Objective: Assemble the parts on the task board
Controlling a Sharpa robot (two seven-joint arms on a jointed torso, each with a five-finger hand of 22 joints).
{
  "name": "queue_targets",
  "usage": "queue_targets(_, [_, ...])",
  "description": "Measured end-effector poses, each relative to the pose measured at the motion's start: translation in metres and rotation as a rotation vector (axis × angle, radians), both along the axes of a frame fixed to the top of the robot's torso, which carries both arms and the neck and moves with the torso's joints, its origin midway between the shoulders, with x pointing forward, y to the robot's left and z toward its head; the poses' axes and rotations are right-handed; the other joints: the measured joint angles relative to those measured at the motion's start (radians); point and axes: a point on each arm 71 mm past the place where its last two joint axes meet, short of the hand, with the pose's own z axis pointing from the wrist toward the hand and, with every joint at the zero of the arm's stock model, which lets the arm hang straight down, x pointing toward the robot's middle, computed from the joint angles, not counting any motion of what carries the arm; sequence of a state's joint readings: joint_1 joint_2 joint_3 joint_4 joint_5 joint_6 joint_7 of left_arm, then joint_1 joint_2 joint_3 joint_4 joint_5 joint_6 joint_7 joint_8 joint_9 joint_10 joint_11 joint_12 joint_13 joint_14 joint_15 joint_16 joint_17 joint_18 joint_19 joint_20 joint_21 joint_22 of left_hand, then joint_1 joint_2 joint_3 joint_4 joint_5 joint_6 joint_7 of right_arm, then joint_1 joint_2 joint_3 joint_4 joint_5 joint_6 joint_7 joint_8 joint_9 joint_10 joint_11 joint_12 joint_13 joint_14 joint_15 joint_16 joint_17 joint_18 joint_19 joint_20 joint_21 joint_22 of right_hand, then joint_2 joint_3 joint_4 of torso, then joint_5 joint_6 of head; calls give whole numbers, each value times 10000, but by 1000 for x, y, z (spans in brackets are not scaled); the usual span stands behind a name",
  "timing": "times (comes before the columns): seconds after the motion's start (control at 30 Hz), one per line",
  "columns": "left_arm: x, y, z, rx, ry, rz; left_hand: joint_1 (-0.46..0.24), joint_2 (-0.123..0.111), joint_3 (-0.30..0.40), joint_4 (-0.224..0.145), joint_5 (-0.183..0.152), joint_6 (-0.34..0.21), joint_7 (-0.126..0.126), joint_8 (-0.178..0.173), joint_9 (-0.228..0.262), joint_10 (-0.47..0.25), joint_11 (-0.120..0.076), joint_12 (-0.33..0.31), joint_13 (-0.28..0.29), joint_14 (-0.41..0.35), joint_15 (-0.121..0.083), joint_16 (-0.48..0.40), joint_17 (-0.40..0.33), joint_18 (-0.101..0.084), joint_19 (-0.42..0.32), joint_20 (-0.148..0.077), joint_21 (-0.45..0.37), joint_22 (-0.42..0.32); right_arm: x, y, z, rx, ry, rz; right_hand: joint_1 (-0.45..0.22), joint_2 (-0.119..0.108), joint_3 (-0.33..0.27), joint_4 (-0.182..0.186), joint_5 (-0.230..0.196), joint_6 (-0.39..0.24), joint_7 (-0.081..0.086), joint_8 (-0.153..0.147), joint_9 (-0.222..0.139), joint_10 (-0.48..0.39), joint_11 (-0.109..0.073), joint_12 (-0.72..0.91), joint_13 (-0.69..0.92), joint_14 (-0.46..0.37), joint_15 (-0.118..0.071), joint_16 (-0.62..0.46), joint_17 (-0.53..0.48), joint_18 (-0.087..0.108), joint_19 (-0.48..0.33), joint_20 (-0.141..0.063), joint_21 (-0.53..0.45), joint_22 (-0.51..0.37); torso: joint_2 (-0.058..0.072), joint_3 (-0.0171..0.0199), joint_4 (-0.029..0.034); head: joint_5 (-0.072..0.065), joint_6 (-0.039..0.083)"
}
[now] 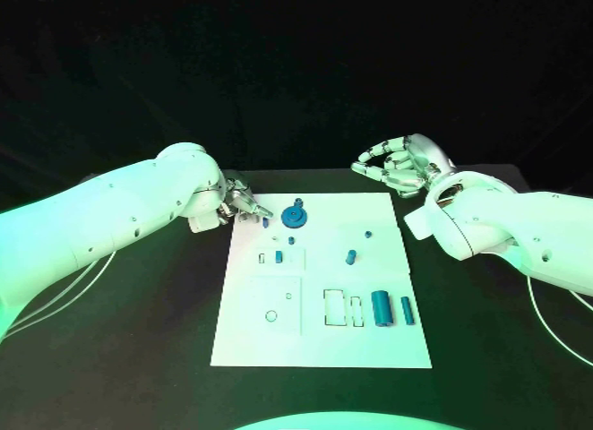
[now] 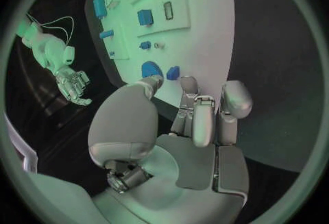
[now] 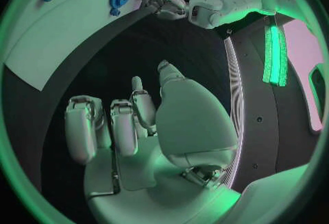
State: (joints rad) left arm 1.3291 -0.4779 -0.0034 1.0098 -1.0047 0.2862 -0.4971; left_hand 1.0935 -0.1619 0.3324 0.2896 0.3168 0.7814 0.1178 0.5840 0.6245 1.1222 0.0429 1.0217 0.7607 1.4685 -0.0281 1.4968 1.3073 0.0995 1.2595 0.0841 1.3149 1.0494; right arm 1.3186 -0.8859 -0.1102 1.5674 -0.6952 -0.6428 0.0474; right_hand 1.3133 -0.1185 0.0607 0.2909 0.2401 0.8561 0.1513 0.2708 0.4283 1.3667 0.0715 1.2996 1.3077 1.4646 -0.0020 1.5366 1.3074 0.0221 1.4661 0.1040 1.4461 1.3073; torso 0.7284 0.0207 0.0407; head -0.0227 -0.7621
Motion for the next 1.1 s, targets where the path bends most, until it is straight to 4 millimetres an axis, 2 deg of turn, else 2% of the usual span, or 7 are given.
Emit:
queue_targets(0.07, [0,0,-1,19,24,-2,138,138,0,0,0,50,-28,0,-44,23,-23,42,25,0,0,0,0,0,0,0,0,36,0,0,0,0,0,2,0,0,0,0,0,0,0,0,0,0,0,0,0,0,0,0,0,0,0,0,0,6,0,0,-4,0,-1])
queue_targets(0.2, [1,0,-2,45,65,15,157,157,0,0,-57,74,-4,0,-73,63,-48,67,72,0,0,0,0,0,0,0,0,69,0,0,0,0,2,1,0,0,0,0,0,0,0,0,0,0,0,0,-1,0,0,0,0,0,0,0,0,8,0,1,-5,8,-2])
queue_targets(0.4, [1,1,-3,49,105,56,319,400,0,0,-115,235,-93,134,-92,177,-100,232,172,0,0,1,0,-2,40,40,47,132,0,0,0,1,4,1,0,0,0,0,0,0,0,0,1,0,0,0,-1,0,0,0,-1,0,0,0,0,7,-4,7,-1,12,2])
queue_targets(0.87, [0,-2,-4,39,253,-64,517,432,1,0,-114,285,-144,246,-91,220,-143,277,198,0,0,46,0,-1,77,1,46,177,0,1,0,4,7,9,0,0,0,0,0,0,0,0,-10,0,0,0,-2,0,0,0,7,0,0,0,0,6,-4,8,-10,12,-19])
queue_targets(1.1, [0,-3,-5,6,303,-84,1376,655,268,-267,-114,285,-143,343,-143,253,-177,277,117,-37,-37,46,0,-1,112,-35,85,214,0,1,0,6,11,13,0,0,0,0,0,0,0,0,-9,0,0,0,-2,0,0,0,6,0,0,0,0,5,-2,8,-6,4,-12])
